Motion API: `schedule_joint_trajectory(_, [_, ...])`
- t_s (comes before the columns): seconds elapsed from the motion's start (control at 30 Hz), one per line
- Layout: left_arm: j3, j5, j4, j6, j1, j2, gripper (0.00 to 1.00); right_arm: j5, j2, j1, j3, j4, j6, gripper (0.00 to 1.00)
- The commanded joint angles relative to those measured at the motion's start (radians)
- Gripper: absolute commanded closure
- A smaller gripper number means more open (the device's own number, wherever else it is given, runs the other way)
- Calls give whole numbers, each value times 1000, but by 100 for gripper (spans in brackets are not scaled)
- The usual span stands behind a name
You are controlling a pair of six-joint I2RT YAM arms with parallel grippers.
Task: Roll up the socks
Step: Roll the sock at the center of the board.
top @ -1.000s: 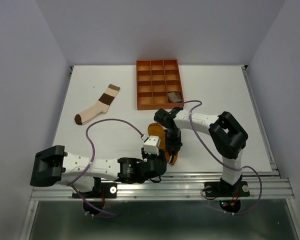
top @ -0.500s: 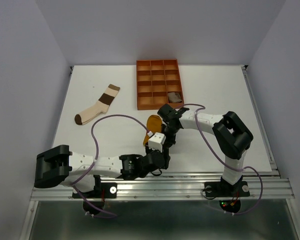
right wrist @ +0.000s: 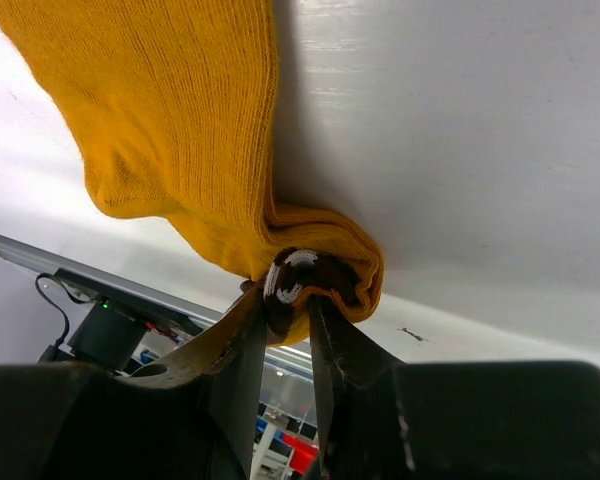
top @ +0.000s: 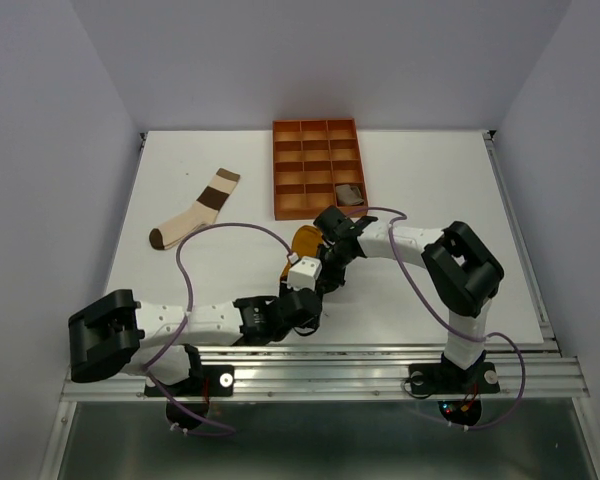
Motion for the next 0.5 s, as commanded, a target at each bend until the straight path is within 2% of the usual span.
schedule_joint_trajectory(0.0, [16,-28,-122,-8,29,-4,41,123,69,-8,-37,70,-17,71])
schedule_joint_trajectory(0.17, [32,-48,-105,15,64,-8,41,122,79,-8,-17,46,-33,71])
schedule_joint_trajectory(0.47, [43,24,-47,81,106,67,45,114,82,-8,-1,29,-52,71])
